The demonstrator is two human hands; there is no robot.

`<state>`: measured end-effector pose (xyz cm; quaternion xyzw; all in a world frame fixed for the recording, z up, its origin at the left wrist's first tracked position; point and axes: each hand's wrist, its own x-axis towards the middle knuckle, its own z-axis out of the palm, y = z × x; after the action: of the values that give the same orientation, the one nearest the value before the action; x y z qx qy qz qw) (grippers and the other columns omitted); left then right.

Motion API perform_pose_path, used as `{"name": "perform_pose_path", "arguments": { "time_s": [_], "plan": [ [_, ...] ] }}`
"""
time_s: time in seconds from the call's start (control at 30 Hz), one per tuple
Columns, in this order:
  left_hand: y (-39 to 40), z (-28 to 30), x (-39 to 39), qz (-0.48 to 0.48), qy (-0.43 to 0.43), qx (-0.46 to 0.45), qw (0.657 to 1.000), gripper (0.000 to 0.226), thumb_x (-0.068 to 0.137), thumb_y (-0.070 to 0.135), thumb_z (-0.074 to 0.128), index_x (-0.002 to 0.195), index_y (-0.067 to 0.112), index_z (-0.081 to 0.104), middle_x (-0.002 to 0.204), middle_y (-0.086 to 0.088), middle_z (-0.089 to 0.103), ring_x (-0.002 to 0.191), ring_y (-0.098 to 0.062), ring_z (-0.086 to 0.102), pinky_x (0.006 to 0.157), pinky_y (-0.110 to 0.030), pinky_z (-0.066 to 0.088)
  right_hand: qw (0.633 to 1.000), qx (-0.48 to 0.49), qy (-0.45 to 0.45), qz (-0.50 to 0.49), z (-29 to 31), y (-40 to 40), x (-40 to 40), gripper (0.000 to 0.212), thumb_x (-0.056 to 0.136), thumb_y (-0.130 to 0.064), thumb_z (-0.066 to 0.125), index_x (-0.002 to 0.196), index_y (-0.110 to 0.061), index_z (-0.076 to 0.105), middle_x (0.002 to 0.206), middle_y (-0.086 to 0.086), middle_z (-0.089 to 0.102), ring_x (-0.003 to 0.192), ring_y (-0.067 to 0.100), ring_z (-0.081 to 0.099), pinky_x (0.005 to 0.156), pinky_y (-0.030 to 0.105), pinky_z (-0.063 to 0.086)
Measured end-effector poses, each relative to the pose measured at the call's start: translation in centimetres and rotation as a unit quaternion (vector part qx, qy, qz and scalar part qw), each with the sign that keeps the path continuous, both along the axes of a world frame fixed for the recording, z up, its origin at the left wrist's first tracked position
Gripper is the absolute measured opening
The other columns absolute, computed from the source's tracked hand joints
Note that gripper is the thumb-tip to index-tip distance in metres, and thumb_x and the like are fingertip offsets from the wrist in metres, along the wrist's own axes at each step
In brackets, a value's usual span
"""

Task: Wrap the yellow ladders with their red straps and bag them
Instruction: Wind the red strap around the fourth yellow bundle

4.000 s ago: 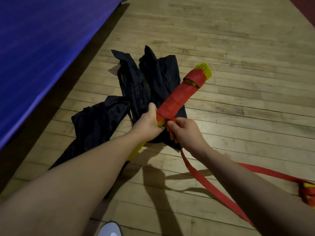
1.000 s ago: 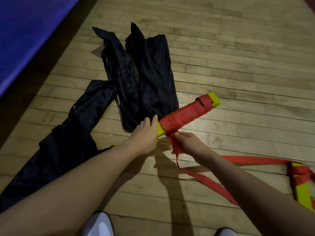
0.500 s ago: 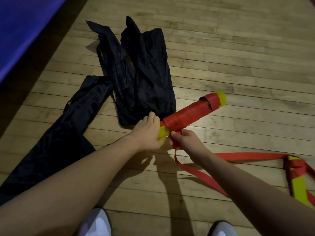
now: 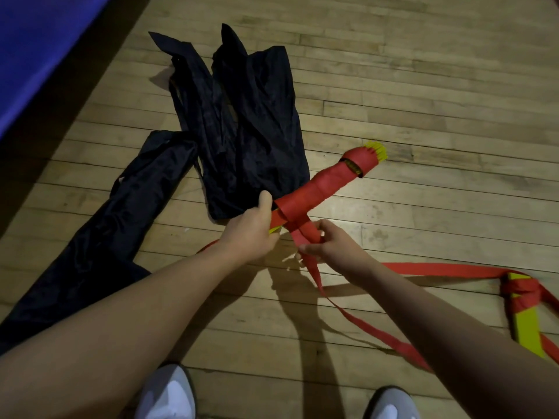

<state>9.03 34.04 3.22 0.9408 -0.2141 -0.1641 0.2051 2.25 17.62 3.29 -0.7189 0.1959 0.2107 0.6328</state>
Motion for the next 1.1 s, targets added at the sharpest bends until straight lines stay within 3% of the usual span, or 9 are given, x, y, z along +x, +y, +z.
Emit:
{"name": "perform_pose_path", "arguments": {
  "time_s": [0.13,0.23,0.4,0.67,0.73,0.8,0.93,1.03,1.1],
  "plan": [
    [0.1,0.0,0.4,0.028,0.003,-0.02,0.999,0.045,0.09,0.025,0.062,0.101,0.023,0.019,0.088,-0.002,0.055,0.07,-0.023,0.06,0.059,-0.034,0.046,0.998,0.052,0.006,-0.03,0.4,0.2,0.4,0.009,0.097,-0.012,0.053,0.101,-0.008,0.045,0.089,0.014,0.069,0.075,0.02,0.07,0.069,0.029,0.058],
    [0.3,-0.1,0.5,0.038,-0.005,-0.02,0.999,0.044,0.09,0.024,0.063,0.102,0.022,0.021,0.088,-0.003,0.057,0.069,-0.023,0.061,0.06,-0.035,0.048,0.998,0.065,0.005,-0.023,0.1,0.8,0.6,0.025,0.102,-0.022,0.044,0.106,0.001,0.053,0.095,0.021,0.066,0.08,0.027,0.067,0.087,0.044,0.052],
    [1.1,0.0,1.1,0.045,0.027,-0.005,0.999,0.047,0.09,0.026,0.061,0.114,0.017,0.022,0.097,-0.007,0.057,0.076,-0.027,0.061,0.068,-0.04,0.051,0.999,0.035,-0.012,0.002,0.3,1.4,1.0,0.017,0.099,-0.02,0.051,0.094,-0.004,0.057,0.091,0.019,0.063,0.078,0.025,0.064,0.07,0.03,0.051],
    [1.6,0.2,1.1,-0.01,0.111,-0.004,0.994,0.061,0.095,0.03,0.053,0.134,0.019,0.008,0.108,-0.007,0.042,0.071,-0.019,0.053,0.064,-0.031,0.039,0.995,0.095,0.027,0.032,-0.2,1.0,1.4,0.016,0.097,-0.014,0.05,0.084,-0.016,0.06,0.098,0.018,0.057,0.091,0.031,0.052,0.092,0.045,0.045],
    [1.6,0.3,1.1,-0.009,0.106,-0.003,0.994,0.07,0.094,0.029,0.054,0.141,0.018,0.002,0.103,-0.007,0.043,0.063,-0.013,0.048,0.06,-0.029,0.036,0.994,0.094,0.025,0.045,-0.2,0.8,1.3,0.013,0.097,-0.012,0.05,0.097,-0.006,0.062,0.098,0.018,0.06,0.091,0.03,0.057,0.093,0.043,0.047],
    [1.6,0.2,1.2,-0.011,0.094,0.005,0.996,0.083,0.094,0.028,0.054,0.146,0.018,-0.01,0.104,-0.01,0.047,0.064,-0.014,0.049,0.063,-0.03,0.04,0.996,0.077,0.011,0.042,-0.2,1.0,1.2,0.019,0.096,-0.01,0.053,0.107,0.004,0.059,0.093,0.013,0.065,0.086,0.022,0.064,0.086,0.035,0.052],
    [1.5,-0.5,1.5,0.005,0.071,0.037,0.997,0.093,0.095,0.031,0.054,0.148,0.025,-0.023,0.134,-0.017,0.04,0.105,-0.03,0.053,0.094,-0.045,0.045,0.996,-0.059,-0.07,-0.014,-0.2,1.8,1.1,0.012,0.093,-0.008,0.059,0.091,0.003,0.059,0.07,0.007,0.058,0.059,0.009,0.054,0.058,0.02,0.044],
    [1.5,-0.5,1.9,0.043,0.078,0.039,0.995,0.096,0.088,0.038,0.064,0.151,0.025,-0.008,0.135,-0.015,0.039,0.115,-0.032,0.05,0.096,-0.046,0.044,0.994,-0.049,-0.087,-0.05,0.1,2.0,1.4,0.016,0.091,-0.001,0.059,0.105,-0.008,0.056,0.066,0.008,0.057,0.05,0.009,0.052,0.05,0.022,0.043],
    [1.7,-0.5,1.8,0.055,0.061,0.046,0.996,0.083,0.081,0.042,0.069,0.144,0.016,0.021,0.127,-0.012,0.044,0.112,-0.031,0.053,0.089,-0.043,0.047,0.997,-0.015,-0.055,-0.055,0.2,2.0,1.7,0.018,0.09,0.003,0.059,0.101,-0.01,0.055,0.064,0.01,0.056,0.044,0.008,0.051,0.048,0.021,0.043]
  ]
}}
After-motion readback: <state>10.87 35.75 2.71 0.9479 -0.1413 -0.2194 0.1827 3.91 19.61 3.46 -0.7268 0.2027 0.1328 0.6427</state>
